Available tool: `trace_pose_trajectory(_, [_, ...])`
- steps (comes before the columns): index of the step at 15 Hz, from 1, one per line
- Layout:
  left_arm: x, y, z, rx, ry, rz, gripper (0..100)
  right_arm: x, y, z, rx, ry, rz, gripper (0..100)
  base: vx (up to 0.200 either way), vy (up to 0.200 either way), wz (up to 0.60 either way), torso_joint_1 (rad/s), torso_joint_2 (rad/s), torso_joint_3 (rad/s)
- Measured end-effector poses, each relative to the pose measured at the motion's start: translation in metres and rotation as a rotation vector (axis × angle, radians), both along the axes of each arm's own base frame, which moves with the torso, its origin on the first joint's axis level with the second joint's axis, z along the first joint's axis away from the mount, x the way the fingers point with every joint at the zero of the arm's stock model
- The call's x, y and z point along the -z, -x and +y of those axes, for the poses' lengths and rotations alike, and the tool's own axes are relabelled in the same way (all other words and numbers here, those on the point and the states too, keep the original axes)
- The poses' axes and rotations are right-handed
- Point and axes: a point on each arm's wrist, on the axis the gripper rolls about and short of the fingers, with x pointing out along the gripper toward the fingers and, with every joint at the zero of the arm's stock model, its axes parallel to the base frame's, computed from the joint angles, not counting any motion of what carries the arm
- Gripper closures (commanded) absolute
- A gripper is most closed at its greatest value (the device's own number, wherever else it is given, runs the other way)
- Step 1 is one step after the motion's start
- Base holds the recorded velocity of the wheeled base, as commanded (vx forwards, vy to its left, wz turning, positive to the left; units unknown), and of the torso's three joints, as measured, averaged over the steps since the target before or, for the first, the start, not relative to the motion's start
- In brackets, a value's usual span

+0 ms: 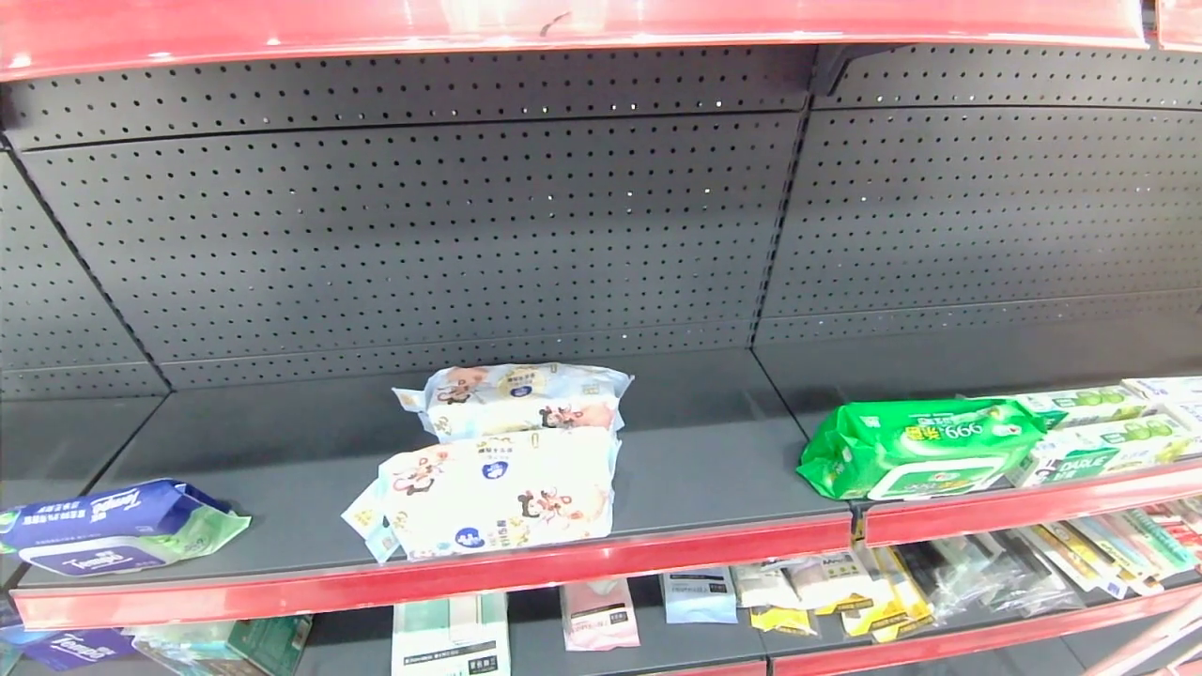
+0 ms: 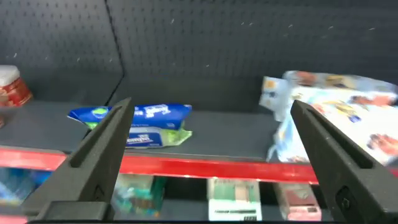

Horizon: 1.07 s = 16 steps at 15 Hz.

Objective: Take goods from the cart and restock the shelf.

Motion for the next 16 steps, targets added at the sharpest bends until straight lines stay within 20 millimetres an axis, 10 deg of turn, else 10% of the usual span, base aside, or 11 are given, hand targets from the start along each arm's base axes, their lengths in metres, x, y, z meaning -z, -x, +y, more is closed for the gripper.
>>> trace_pose_trajectory(6, [-0.009, -0.127, 0.000, 0.081, 0.050, 0.391, 0, 0.000, 0.000, 0.000, 0.000, 0.000, 0.000, 0, 0.000, 0.000, 0.00, 0.000, 0.00, 0.000])
trace_pose_trajectory(16, [0.037, -0.205, -0.049, 0.228, 0.002, 0.669, 0, 0.000, 0.000, 0.000, 0.000, 0.000, 0.000, 0, 0.000, 0.000, 0.00, 0.000, 0.00, 0.000])
